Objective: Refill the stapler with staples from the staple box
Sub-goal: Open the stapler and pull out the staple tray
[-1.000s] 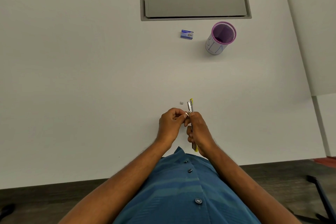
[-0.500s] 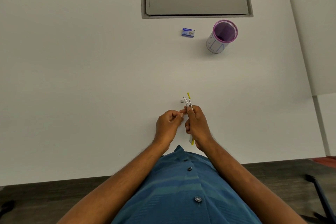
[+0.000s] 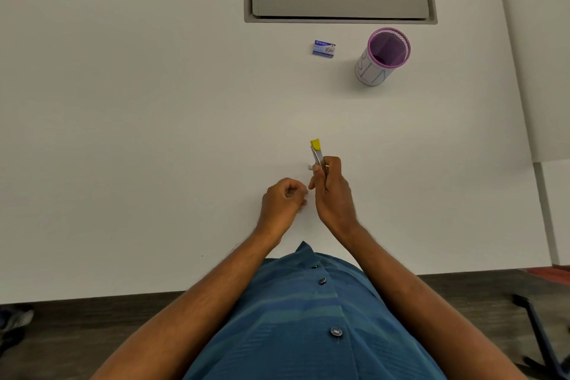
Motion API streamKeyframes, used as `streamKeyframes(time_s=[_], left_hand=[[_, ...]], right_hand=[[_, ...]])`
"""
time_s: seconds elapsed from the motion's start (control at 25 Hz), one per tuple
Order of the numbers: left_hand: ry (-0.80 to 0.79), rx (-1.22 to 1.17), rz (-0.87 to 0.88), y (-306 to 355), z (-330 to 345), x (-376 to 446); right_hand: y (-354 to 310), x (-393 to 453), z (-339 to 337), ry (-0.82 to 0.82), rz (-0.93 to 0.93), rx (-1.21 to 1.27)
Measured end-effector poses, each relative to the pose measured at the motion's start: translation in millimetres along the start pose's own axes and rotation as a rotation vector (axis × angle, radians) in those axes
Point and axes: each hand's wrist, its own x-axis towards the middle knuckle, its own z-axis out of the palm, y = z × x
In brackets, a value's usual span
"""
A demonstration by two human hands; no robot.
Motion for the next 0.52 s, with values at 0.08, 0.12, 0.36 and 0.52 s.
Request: streamKeyframes(time_s=[0.08,0.12,0.36,0.52], left_hand=[[0.042,-0.083,-0.009,1.5,-5.6,4.4],[0.043,-0.147,-0.027,3.5,-8.9,7.8],[-0.094,-0.646,-0.216,30.6,-16.4,25.7],[-0.088,-0.672,-0.208,33.6,-17.0,30.1]], right_hand=[[-1.1,0.6,-3.6,0.022,-0.041,-0.065],[-1.5,-0.3,-4.5,0.026,-0.068,-0.098],[2.7,-5.7,0.4,-0.097,-0.194,-0.414],[5.2,-1.3,2.9,-0.119,-0.161,-0.408]])
